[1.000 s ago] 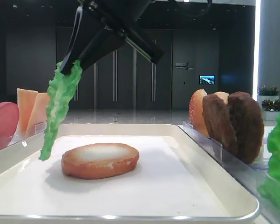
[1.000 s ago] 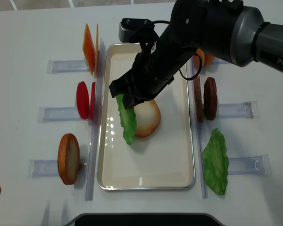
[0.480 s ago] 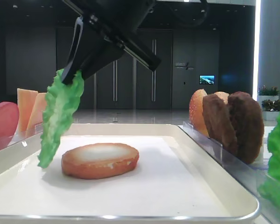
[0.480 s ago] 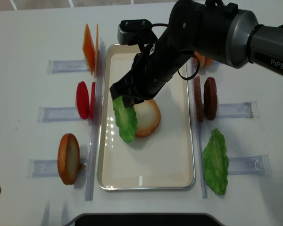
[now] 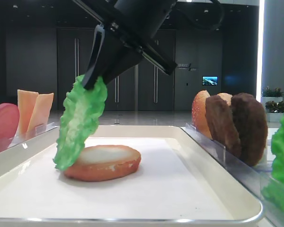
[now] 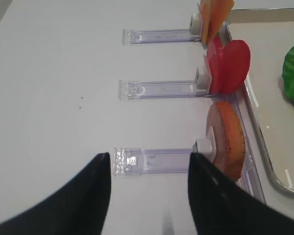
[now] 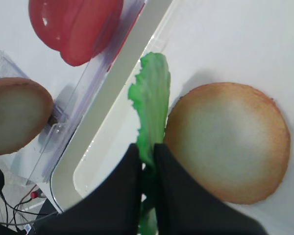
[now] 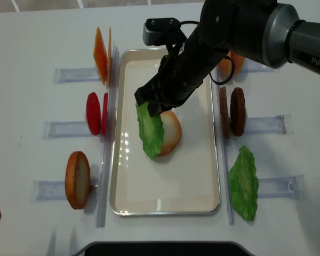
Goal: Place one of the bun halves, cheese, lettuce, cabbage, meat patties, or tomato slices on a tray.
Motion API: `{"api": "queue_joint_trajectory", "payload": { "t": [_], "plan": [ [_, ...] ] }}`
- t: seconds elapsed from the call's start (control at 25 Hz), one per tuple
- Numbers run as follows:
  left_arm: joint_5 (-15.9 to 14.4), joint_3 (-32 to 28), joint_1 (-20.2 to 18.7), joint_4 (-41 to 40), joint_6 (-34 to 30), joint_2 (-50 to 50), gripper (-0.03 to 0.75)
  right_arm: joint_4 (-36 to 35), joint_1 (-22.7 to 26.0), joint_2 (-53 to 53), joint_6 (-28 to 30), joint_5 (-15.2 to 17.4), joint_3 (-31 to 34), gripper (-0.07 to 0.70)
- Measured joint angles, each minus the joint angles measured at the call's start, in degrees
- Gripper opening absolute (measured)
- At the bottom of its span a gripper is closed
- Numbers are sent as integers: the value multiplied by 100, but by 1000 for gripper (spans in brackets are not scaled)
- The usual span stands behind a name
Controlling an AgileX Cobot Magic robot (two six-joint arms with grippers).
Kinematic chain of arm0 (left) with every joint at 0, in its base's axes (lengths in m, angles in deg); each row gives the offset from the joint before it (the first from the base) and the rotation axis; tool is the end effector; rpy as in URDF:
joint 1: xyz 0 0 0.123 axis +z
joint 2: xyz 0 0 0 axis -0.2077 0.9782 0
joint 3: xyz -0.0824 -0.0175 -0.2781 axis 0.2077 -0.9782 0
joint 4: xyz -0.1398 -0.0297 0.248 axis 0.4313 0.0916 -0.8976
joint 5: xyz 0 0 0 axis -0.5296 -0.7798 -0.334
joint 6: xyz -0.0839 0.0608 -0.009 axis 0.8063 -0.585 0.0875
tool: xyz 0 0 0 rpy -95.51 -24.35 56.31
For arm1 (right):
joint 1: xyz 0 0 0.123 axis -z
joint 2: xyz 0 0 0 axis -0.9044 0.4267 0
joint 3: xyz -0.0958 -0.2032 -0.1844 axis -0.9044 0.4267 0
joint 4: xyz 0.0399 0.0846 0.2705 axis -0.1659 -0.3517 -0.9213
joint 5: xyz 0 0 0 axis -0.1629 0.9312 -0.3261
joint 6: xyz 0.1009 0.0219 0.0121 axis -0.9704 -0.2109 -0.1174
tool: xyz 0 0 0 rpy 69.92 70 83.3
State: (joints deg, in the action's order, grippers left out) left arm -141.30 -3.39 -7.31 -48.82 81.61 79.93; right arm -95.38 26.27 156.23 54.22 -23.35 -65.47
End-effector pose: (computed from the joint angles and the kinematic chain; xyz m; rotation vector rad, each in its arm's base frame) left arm 0.0303 0.0017 0.2746 -0.0206 2.1112 0.0765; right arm 0.3170 0.3118 0.2023 -0.7827 2.6801 0.8842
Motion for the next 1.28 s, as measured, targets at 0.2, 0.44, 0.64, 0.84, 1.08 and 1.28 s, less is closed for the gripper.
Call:
{"api": "queue_joint_trajectory", "payload": {
  "t": [0.2,0.44,0.64,0.84,1.08,1.28],
  "plan": [
    [0,0,0,0,0,0,391,82,19,0,20,38,0,35],
    [0,0,0,0,-2,0,391,496,140,0,20,44,0,190],
    [0,0,0,0,-2,0,391,1246,327,0,-116,213,-147,364],
    [0,0,0,0,-2,0,391,2921,308,-150,-1412,1190,-1099,390],
    [0,0,0,0,-2,0,391,3967,332,-330,-2274,2172,-1853,392],
    [0,0,0,0,-2,0,391,4118,1367,-315,-2279,2285,-1861,392]
  ]
}}
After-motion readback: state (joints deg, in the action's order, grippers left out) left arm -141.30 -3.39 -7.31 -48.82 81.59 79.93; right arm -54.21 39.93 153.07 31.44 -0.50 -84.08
